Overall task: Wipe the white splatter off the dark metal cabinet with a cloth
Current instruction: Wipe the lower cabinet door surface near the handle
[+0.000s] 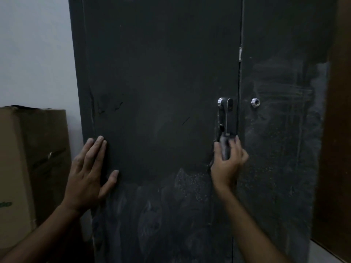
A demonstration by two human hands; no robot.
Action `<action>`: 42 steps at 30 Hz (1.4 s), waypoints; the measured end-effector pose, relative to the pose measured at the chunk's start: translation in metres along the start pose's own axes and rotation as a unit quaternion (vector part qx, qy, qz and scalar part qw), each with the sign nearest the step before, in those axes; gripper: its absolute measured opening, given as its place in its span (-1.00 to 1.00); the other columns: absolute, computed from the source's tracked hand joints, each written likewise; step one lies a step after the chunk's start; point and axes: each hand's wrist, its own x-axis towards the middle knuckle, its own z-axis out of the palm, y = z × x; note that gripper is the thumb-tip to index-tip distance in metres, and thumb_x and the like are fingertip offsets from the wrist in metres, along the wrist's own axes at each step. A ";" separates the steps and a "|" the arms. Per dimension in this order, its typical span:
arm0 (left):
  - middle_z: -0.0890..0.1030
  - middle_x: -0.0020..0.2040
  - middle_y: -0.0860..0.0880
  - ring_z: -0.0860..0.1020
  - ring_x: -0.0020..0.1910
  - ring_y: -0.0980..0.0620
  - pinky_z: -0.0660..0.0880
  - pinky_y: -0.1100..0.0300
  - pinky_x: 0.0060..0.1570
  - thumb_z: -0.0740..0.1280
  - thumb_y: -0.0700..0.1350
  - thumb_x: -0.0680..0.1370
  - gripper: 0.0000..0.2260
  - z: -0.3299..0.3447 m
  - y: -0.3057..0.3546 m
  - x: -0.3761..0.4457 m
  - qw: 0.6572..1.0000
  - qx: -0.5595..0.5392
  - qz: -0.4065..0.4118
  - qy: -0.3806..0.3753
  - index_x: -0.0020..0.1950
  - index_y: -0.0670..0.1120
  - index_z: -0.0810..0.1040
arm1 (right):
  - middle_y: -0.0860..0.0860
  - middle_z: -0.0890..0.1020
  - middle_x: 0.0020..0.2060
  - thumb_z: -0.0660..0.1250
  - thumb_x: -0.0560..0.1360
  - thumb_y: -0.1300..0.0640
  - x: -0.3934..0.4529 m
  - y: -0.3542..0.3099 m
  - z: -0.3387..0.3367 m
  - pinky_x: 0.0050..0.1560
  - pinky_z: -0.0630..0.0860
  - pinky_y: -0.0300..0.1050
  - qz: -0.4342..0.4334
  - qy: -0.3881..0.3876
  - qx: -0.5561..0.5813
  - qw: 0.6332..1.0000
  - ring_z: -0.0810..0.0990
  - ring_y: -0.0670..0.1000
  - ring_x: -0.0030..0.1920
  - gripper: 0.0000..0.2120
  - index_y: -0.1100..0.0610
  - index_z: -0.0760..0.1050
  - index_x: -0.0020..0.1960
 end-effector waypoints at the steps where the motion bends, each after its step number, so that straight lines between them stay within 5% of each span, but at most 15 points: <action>1: 0.21 0.65 -0.25 0.13 0.67 -0.20 0.05 0.05 0.63 0.23 0.17 0.59 -0.25 0.000 0.000 0.000 1.000 0.000 0.000 0.001 0.62 -0.31 0.25 | 0.12 0.19 0.62 0.33 0.65 -0.09 -0.018 0.005 0.003 0.48 0.34 0.05 -0.048 -0.038 -0.056 0.997 0.26 0.17 0.51 -0.46 0.14 0.39 0.53; 4: 0.22 0.65 -0.25 0.14 0.66 -0.22 0.07 0.04 0.63 0.24 0.16 0.59 -0.26 0.000 0.001 0.000 1.000 -0.002 0.002 0.006 0.61 -0.31 0.26 | 0.15 -0.16 0.67 0.05 0.70 -0.10 -0.057 0.014 0.017 0.58 0.12 0.27 -0.073 -0.121 -0.131 0.981 0.01 0.31 0.62 -0.35 0.25 0.07 0.65; 9: 0.22 0.65 -0.25 0.16 0.66 -0.23 0.07 0.02 0.63 0.24 0.15 0.59 -0.27 0.000 0.001 0.000 1.000 -0.004 0.006 0.009 0.61 -0.30 0.26 | 0.33 -0.09 0.63 -0.02 0.68 0.01 -0.027 -0.017 0.035 0.60 0.05 0.32 -0.130 -0.139 -0.140 0.972 -0.01 0.39 0.62 -0.37 0.35 0.04 0.63; 14: 0.22 0.64 -0.26 0.10 0.68 -0.17 0.05 0.02 0.64 0.24 0.15 0.59 -0.26 0.000 0.001 0.001 1.000 -0.007 0.007 0.013 0.61 -0.31 0.26 | 0.34 -0.05 0.63 0.06 0.71 0.03 0.026 -0.066 0.048 0.60 0.02 0.20 -0.123 -0.127 -0.120 0.977 0.04 0.35 0.61 -0.38 0.34 0.00 0.64; 23: 0.23 0.64 -0.27 0.13 0.66 -0.21 0.11 -0.04 0.61 0.24 0.16 0.59 -0.26 0.001 0.000 0.001 1.000 -0.007 0.008 0.018 0.62 -0.30 0.25 | 0.39 -0.08 0.61 0.01 0.66 -0.12 -0.020 -0.037 0.039 0.60 0.02 0.32 -0.051 -0.147 -0.152 0.976 -0.05 0.41 0.61 -0.26 0.37 -0.05 0.63; 29: 0.20 0.65 -0.25 0.13 0.66 -0.22 0.09 -0.02 0.62 0.23 0.17 0.59 -0.25 0.003 -0.001 0.000 1.000 -0.007 0.005 0.011 0.63 -0.29 0.23 | 0.35 -0.07 0.63 0.05 0.70 -0.09 0.026 -0.076 0.052 0.62 -0.06 0.20 -0.108 -0.129 -0.132 0.977 0.00 0.34 0.62 -0.31 0.33 -0.03 0.64; 33: 0.21 0.65 -0.25 0.13 0.66 -0.22 0.07 0.02 0.63 0.24 0.16 0.59 -0.25 0.002 -0.001 0.000 1.000 -0.010 0.006 0.011 0.62 -0.30 0.24 | 0.37 -0.03 0.62 0.06 0.71 -0.04 0.001 -0.048 0.048 0.63 0.06 0.23 -0.156 -0.116 -0.155 0.969 0.02 0.34 0.63 -0.35 0.37 0.05 0.62; 38: 0.20 0.65 -0.25 0.13 0.66 -0.23 0.07 0.00 0.63 0.24 0.17 0.59 -0.25 0.002 -0.002 0.000 1.000 -0.009 0.009 0.010 0.63 -0.28 0.22 | 0.24 -0.15 0.65 -0.01 0.72 -0.05 -0.035 0.032 0.005 0.59 0.18 0.23 -0.211 -0.198 -0.179 0.940 0.00 0.31 0.64 -0.36 0.27 -0.06 0.66; 42: 0.22 0.65 -0.26 0.15 0.66 -0.24 0.15 -0.10 0.60 0.24 0.16 0.60 -0.26 0.002 -0.001 -0.001 1.000 -0.012 0.009 0.010 0.63 -0.29 0.22 | 0.22 -0.13 0.66 -0.05 0.72 -0.07 0.000 0.053 -0.013 0.57 0.20 0.31 -0.184 -0.182 -0.202 0.945 0.01 0.31 0.63 -0.36 0.27 -0.05 0.66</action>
